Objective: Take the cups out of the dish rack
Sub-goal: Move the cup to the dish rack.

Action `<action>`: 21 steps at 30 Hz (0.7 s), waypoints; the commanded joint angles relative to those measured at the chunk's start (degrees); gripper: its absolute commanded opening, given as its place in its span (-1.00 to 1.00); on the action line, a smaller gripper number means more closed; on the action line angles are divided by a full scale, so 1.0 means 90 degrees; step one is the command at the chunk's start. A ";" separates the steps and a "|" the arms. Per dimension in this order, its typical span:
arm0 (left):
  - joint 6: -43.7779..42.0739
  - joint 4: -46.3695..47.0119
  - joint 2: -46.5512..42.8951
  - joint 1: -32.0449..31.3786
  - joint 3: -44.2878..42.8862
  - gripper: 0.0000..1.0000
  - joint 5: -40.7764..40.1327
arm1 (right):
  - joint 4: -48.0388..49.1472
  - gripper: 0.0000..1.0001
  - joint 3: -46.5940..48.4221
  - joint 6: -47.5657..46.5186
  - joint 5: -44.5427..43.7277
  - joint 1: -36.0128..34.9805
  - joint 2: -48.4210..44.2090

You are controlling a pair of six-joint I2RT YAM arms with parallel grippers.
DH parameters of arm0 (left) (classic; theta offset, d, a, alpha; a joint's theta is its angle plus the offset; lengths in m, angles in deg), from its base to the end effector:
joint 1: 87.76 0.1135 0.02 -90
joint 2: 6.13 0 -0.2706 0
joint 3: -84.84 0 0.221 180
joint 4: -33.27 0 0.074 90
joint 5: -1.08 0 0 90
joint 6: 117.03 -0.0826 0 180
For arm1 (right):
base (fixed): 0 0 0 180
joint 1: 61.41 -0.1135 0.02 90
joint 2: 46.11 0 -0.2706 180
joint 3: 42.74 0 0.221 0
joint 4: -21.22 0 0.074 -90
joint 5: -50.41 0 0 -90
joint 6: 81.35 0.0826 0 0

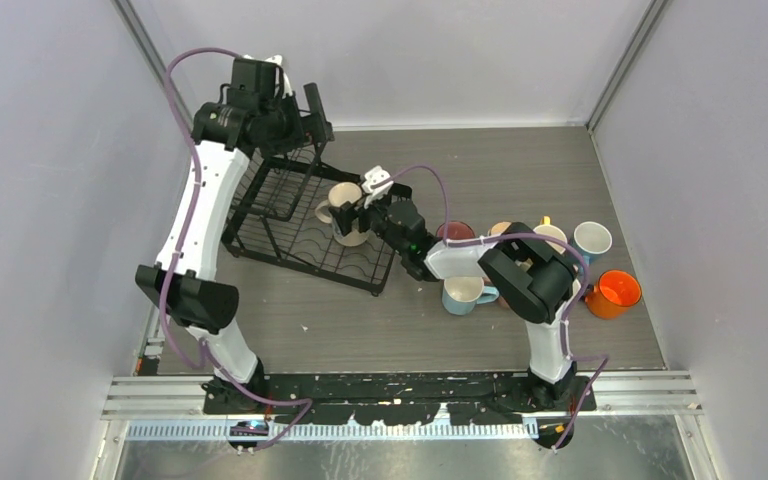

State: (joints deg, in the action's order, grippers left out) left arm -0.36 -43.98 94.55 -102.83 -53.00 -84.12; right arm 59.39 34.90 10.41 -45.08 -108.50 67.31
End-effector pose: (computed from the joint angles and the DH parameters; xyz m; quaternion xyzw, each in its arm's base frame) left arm 0.3515 -0.1018 0.4122 -0.0740 0.9030 -0.1856 0.3804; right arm 0.3210 0.3337 0.2391 -0.2345 0.6513 0.2679 0.6701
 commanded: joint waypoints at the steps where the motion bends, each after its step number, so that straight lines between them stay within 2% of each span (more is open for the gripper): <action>1: 0.0103 0.0621 -0.0735 -0.0176 0.0403 1.00 0.0202 | 0.0596 -0.56 0.0276 0.0182 -0.0344 0.0064 -0.0750; 11: 0.0306 0.1758 -0.2349 -0.0560 0.2304 0.99 0.0130 | -0.0073 -0.65 0.0474 0.0788 -0.0551 0.0293 -0.1017; 21: -0.0046 0.2571 -0.3773 -0.1837 0.4196 0.99 -0.0830 | -0.0729 -0.69 0.0718 0.1111 -0.0671 0.0383 -0.1152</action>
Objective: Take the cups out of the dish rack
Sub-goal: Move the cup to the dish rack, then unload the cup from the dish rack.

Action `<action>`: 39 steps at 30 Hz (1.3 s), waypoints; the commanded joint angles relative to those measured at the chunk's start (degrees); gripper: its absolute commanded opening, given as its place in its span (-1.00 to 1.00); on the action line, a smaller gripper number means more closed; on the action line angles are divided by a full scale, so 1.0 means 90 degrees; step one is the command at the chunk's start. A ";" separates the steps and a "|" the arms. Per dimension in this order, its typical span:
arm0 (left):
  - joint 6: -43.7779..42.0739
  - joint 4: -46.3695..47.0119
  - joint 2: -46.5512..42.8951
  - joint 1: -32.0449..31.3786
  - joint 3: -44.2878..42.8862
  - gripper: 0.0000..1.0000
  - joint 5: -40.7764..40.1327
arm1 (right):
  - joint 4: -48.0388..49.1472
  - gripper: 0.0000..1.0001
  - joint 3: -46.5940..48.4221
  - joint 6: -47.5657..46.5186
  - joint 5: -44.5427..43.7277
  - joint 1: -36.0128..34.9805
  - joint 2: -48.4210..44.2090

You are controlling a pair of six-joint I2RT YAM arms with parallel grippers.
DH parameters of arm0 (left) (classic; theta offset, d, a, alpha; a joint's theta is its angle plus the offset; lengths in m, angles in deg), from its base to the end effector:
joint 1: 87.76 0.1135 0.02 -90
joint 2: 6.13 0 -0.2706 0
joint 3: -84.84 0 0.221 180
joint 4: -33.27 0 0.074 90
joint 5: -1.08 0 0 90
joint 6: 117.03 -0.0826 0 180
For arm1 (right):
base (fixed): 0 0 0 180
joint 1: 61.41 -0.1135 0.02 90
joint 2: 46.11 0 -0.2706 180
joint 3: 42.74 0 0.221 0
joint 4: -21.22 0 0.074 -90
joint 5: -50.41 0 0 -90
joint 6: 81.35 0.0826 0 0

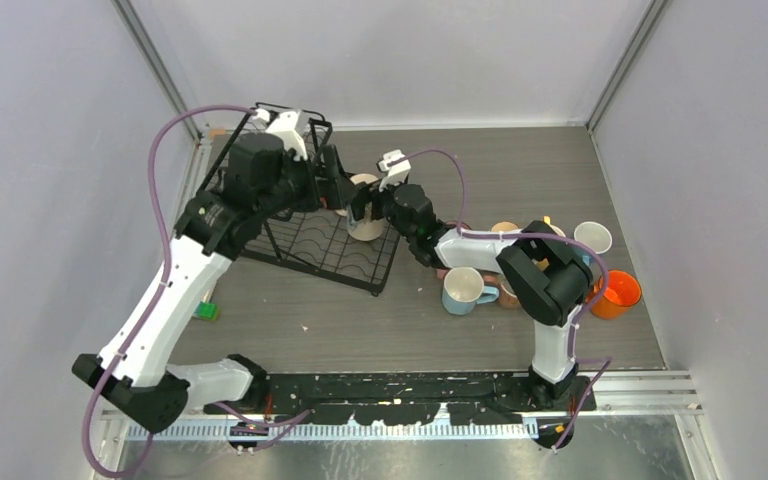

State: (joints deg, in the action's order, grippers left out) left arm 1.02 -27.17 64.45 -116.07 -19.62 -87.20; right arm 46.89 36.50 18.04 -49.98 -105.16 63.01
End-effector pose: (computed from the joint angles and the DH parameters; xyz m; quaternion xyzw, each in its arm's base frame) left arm 0.2220 -0.1224 0.4219 0.0098 0.8505 -0.2595 0.4574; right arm 0.3390 0.3039 0.2477 -0.1566 0.7152 0.2439 0.6359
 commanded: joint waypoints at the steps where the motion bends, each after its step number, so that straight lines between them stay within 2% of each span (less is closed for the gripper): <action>1: -0.0256 0.0783 -0.0529 -0.0469 0.0638 0.99 -0.0555 | 0.0660 -0.69 0.0530 0.0258 -0.0108 0.0010 -0.0691; 10: -0.0300 0.0798 -0.0809 -0.0588 0.0965 0.99 -0.0676 | 0.0906 -0.48 0.0046 0.0152 0.0334 0.0026 -0.0702; 17: -0.0210 0.0794 -0.0877 -0.0594 0.1216 0.99 -0.0728 | 0.0549 0.13 -0.0282 0.0049 0.0463 0.0009 -0.0841; 26: -0.0164 0.0809 -0.0841 -0.0592 0.1287 1.00 -0.0690 | -0.0436 0.79 -0.0387 -0.0137 0.0808 -0.0056 -0.1090; 30: -0.0140 0.0812 -0.0840 -0.0593 0.1313 0.99 -0.0672 | -0.1004 0.99 -0.0266 -0.0218 0.0778 -0.0072 -0.1208; 39: -0.0106 0.0733 -0.0838 -0.0588 0.1279 0.99 -0.0593 | -0.3625 1.00 0.1038 -0.0158 0.0260 -0.0075 -0.1263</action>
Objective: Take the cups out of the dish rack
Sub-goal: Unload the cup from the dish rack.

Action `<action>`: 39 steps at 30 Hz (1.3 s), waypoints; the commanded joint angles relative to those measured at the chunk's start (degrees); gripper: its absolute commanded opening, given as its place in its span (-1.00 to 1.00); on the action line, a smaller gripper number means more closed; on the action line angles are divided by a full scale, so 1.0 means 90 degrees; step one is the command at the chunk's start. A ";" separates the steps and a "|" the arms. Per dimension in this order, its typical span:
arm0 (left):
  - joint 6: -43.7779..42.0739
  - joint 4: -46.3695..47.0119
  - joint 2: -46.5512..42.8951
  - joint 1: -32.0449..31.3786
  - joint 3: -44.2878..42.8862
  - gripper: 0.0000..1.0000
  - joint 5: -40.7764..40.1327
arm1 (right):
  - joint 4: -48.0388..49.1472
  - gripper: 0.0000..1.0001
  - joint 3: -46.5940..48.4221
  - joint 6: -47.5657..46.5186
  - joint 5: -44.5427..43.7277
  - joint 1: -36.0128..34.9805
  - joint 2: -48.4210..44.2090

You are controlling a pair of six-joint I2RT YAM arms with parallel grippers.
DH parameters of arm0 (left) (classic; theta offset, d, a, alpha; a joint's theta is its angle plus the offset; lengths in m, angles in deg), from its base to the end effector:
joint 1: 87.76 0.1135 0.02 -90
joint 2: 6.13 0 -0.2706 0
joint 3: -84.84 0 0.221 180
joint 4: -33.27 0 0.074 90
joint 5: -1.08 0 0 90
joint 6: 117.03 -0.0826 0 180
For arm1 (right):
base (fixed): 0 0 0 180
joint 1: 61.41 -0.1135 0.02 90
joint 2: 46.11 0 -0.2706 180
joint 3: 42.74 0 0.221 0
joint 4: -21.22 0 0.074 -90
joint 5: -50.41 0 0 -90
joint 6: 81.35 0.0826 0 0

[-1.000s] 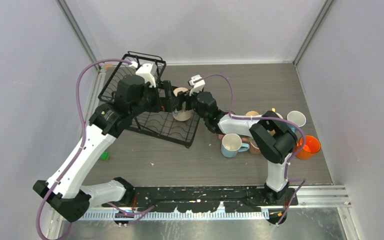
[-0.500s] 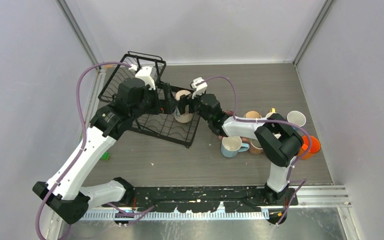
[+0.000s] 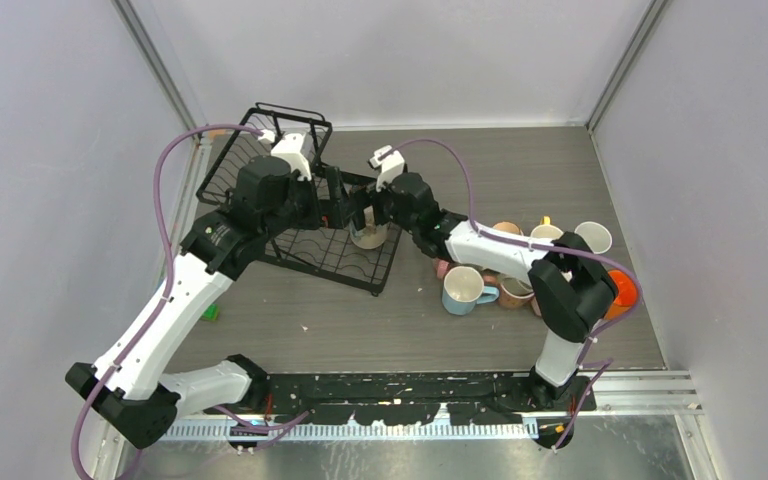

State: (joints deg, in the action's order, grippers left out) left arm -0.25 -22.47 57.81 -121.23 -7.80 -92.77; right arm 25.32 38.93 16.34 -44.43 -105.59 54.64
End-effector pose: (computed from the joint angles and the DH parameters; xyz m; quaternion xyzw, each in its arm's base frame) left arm 0.1985 -0.1246 0.3916 0.0322 0.8519 -0.2372 0.4658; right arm 0.3135 0.2949 0.2667 -0.2237 0.7607 0.2359 0.5617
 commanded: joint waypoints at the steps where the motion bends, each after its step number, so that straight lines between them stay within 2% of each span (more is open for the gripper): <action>1: 0.0034 0.0190 -0.0089 -0.0013 -0.0048 0.99 0.0035 | -0.1571 1.00 0.0960 0.0066 -0.0444 -0.0029 -0.0305; 7: 0.0055 -0.0013 0.0007 -0.0021 -0.0179 0.99 0.0058 | -0.3763 1.00 0.2282 0.0308 -0.0650 -0.0014 0.0003; 21: 0.0172 -0.0361 -0.0382 -0.0011 -0.0655 0.99 -0.0011 | -0.6514 1.00 0.4624 0.0952 -0.0170 -0.0014 0.1053; 27: 0.0158 -0.0515 -0.0542 -0.0005 -0.0918 0.99 0.0045 | -0.7203 1.00 0.5195 0.1089 -0.0248 -0.0031 0.1518; 39: 0.0207 -0.0479 -0.0610 -0.0011 -0.0886 0.99 0.0172 | -0.7757 0.99 0.6019 0.0985 -0.0463 -0.0159 0.2180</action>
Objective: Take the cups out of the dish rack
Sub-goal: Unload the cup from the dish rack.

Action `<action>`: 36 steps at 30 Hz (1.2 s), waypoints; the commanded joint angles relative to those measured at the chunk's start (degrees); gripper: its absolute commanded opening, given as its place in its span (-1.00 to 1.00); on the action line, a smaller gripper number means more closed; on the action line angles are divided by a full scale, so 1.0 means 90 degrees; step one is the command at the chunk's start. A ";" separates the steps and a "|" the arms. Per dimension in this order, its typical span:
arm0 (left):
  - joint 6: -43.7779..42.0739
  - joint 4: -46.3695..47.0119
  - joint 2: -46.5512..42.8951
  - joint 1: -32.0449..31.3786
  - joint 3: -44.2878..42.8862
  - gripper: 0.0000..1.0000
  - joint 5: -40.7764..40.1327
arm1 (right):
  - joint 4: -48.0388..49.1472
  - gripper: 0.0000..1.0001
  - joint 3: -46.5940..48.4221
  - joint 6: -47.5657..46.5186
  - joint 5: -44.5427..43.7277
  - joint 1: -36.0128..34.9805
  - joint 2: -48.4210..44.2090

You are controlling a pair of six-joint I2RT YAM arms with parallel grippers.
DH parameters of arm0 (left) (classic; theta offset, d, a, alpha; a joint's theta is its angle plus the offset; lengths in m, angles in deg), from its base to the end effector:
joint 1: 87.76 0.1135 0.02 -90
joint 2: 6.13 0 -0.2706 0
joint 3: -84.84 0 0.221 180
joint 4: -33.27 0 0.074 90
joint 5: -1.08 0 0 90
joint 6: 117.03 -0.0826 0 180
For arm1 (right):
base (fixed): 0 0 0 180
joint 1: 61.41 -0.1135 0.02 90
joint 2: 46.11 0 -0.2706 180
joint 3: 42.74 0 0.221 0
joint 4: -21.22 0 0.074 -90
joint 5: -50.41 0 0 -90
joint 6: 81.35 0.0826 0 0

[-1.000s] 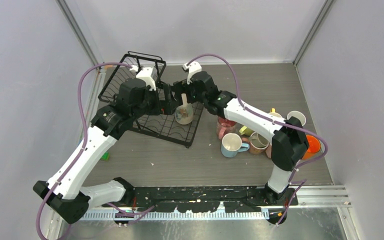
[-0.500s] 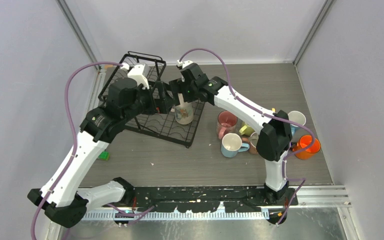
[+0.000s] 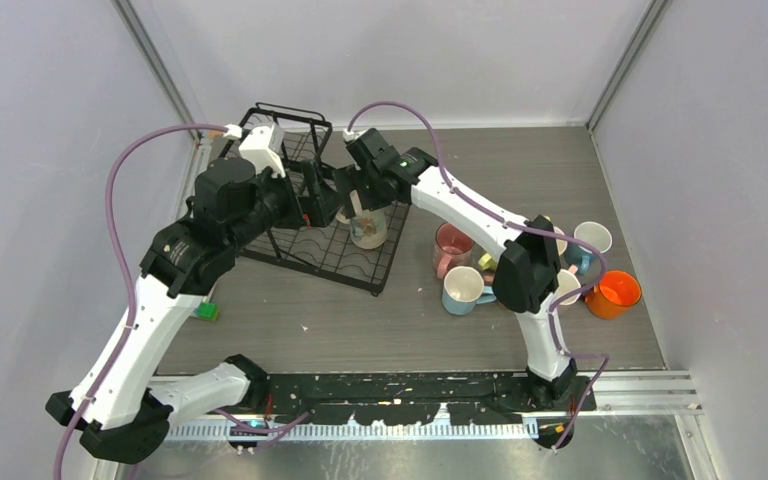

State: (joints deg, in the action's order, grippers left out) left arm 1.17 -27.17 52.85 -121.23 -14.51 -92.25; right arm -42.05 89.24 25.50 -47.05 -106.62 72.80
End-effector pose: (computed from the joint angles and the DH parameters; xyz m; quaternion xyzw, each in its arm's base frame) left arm 0.1660 -0.1040 0.4349 0.0210 0.8191 -0.2732 0.5041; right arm 0.3358 0.3231 0.2806 -0.2084 0.9151 0.1227 0.3226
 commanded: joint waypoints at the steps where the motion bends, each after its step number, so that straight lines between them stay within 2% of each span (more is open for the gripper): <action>1: 0.0050 0.0040 -0.0058 -0.0011 -0.0139 0.99 0.0125 | -0.0303 1.00 0.0485 -0.0042 -0.0195 -0.0045 0.0218; 20: 0.0117 0.0141 0.0004 -0.0009 0.0062 0.99 0.0244 | 0.0155 1.00 0.0468 -0.0143 -0.0267 -0.0045 0.0547; 22: 0.0126 0.0171 0.0000 -0.0003 0.0118 0.99 0.0241 | 0.0187 0.95 0.0439 -0.0136 -0.0213 -0.0045 0.0547; 25: 0.0144 0.0195 -0.0017 -0.0003 0.0235 1.00 0.0227 | 0.0144 0.66 0.0464 -0.0088 -0.0150 -0.0037 0.0524; 29: 0.0191 0.0259 -0.0104 -0.0008 0.0431 0.99 0.0213 | 0.0040 -0.05 0.0496 0.0010 -0.0139 -0.0045 0.0350; 33: 0.0242 0.0350 -0.0160 -0.0010 0.0606 0.99 0.0228 | -0.0093 -0.35 0.0592 0.0101 -0.0147 -0.0010 0.0145; 36: 0.0286 0.0466 -0.0211 -0.0007 0.0797 0.99 0.0239 | -0.0241 -0.46 0.0741 0.0197 -0.0132 0.0048 -0.0015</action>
State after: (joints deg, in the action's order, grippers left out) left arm 2.83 -26.71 52.65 -121.23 -8.91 -90.76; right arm -42.46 92.65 25.08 -49.00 -106.64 78.20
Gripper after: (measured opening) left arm 0.996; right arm 0.836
